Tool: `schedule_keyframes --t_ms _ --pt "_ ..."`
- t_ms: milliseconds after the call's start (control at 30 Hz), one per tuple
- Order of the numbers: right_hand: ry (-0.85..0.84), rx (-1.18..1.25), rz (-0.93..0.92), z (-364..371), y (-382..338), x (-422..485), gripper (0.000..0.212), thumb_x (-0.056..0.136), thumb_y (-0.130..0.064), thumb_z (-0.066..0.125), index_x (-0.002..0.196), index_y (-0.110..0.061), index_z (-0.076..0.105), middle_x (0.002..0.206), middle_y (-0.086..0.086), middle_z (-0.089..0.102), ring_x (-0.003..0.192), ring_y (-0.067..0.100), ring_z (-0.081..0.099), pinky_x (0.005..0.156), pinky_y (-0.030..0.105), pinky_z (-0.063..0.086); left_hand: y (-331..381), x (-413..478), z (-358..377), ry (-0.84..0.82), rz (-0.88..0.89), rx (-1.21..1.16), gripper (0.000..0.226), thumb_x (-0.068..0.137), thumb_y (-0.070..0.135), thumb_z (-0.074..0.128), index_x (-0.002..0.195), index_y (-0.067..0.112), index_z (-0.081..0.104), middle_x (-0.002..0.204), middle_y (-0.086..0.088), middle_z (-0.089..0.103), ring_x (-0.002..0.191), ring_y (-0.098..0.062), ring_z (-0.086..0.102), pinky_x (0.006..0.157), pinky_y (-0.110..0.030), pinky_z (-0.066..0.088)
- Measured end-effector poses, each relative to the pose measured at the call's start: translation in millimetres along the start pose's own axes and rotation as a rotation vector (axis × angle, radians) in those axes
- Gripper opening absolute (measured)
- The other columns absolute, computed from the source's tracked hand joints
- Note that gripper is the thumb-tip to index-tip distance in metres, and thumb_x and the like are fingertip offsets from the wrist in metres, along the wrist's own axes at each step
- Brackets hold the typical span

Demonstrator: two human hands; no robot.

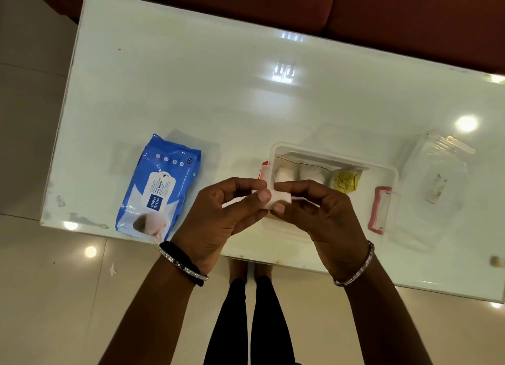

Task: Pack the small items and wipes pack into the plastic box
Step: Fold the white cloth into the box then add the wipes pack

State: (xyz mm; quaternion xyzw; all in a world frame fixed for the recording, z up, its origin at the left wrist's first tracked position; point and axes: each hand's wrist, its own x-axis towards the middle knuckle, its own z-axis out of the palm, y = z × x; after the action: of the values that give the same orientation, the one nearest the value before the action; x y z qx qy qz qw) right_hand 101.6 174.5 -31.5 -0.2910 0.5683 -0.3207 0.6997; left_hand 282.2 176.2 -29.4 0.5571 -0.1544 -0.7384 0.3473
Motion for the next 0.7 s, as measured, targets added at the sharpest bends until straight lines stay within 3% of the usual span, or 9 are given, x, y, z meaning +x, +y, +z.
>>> schedule_keyframes --t_ms 167,300,433,567,700 --pt "0.034 -0.066 0.001 -11.3 8.9 -15.5 0.032 0.069 -0.02 0.085 0.098 -0.014 0.073 0.099 0.007 0.076 0.094 0.025 0.071 0.079 0.035 0.059 -6.3 1.0 4.9 -0.067 0.054 0.183 0.032 0.069 0.01 0.08 0.099 0.014 0.07 0.103 -0.008 0.074 0.095 -0.023 0.073 0.078 -0.027 0.058" --pt "0.089 -0.273 0.039 -25.6 25.1 -37.6 0.035 0.073 -0.019 0.084 0.105 -0.026 0.072 0.096 -0.003 0.076 0.085 0.01 0.071 0.069 0.022 0.057 -17.7 -0.6 16.8 -0.159 0.068 0.319 0.039 0.071 -0.005 0.078 0.102 0.014 0.066 0.107 -0.005 0.073 0.099 -0.02 0.072 0.083 -0.031 0.058" --pt "0.059 -0.505 0.098 -44.1 35.2 -49.1 0.024 0.076 -0.028 0.081 0.099 -0.027 0.076 0.093 -0.01 0.077 0.084 0.008 0.071 0.07 0.024 0.057 -29.8 -1.5 36.4 -0.165 0.038 0.361 0.041 0.073 -0.007 0.075 0.102 0.021 0.068 0.107 0.003 0.073 0.1 -0.012 0.071 0.086 -0.029 0.057" --pt "0.392 -0.52 0.193 -70.0 37.8 -46.5 0.023 0.072 -0.026 0.083 0.092 -0.027 0.072 0.08 -0.006 0.078 0.073 0.011 0.073 0.069 0.029 0.056 -36.9 4.5 48.9 0.132 0.288 0.709 0.027 0.079 0.004 0.073 0.096 0.024 0.069 0.095 0.01 0.071 0.084 -0.001 0.069 0.07 -0.012 0.054" --pt "0.586 -0.664 0.243 -85.7 35.6 -29.6 0.027 0.071 -0.034 0.082 0.087 -0.025 0.061 0.064 -0.013 0.071 0.059 0.0 0.067 0.058 0.018 0.043 -42.6 14.8 44.7 0.411 0.49 1.148 0.03 0.076 0.012 0.076 0.103 0.021 0.068 0.108 -0.002 0.058 0.094 -0.019 0.057 0.074 -0.03 0.054"
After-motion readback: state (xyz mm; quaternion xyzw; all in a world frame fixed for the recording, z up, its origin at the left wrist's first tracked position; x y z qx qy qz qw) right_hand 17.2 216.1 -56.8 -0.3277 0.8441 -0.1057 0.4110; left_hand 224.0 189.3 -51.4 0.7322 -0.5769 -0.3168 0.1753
